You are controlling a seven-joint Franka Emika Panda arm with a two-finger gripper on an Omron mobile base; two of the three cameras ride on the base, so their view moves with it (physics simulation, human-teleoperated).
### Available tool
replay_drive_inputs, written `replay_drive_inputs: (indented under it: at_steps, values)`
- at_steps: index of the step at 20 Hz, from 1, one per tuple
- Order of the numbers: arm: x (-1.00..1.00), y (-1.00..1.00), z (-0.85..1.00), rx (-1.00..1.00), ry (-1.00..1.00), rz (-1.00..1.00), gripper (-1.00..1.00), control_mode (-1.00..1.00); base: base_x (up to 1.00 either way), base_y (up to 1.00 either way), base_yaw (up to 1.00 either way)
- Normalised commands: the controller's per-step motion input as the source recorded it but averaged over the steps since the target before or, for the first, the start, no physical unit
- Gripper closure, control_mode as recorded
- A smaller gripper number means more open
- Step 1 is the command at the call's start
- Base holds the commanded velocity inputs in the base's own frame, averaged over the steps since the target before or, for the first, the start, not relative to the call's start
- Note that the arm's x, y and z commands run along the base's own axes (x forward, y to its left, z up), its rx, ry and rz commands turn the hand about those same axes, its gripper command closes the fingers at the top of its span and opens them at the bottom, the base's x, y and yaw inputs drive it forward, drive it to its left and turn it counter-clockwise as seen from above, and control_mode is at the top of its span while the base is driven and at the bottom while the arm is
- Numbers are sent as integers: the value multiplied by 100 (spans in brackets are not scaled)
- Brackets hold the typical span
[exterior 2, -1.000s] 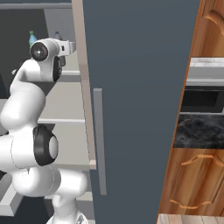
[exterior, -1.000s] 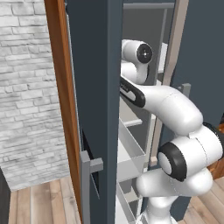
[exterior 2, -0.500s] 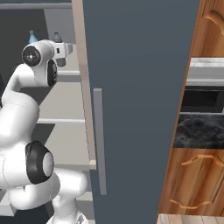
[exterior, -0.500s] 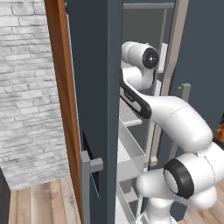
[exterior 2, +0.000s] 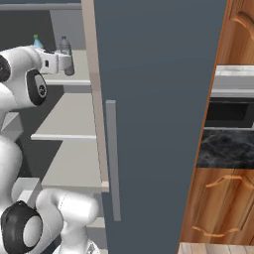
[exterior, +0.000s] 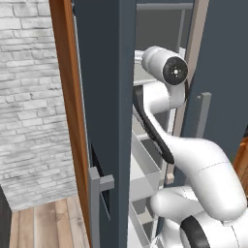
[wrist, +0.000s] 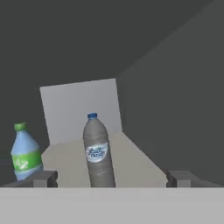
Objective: Take the bottled waters from the counter and place them in the freezer to freeze. Close the freezer door after placing the bottles.
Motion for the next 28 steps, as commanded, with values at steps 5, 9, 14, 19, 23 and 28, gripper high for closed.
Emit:
replay_drive_inputs:
  at_steps: [5, 9, 14, 19, 23, 28]
  values:
    - [-100, -30, 8, 25, 31, -12, -100, -100, 0, 0, 0]
    - [-100, -76, -31, 25, 30, -1, -100, -100, 0, 0, 0]
    - [-100, -100, -89, 21, 27, 0, -100, -100, 0, 0, 0]
    - [-96, -55, -96, 1, 13, 6, -100, -100, 0, 0, 0]
    - [-8, -11, -14, 0, -4, 0, -100, -100, 0, 0, 0]
    - [-37, 0, -4, 2, 0, -5, -100, 100, -20, 0, -3]
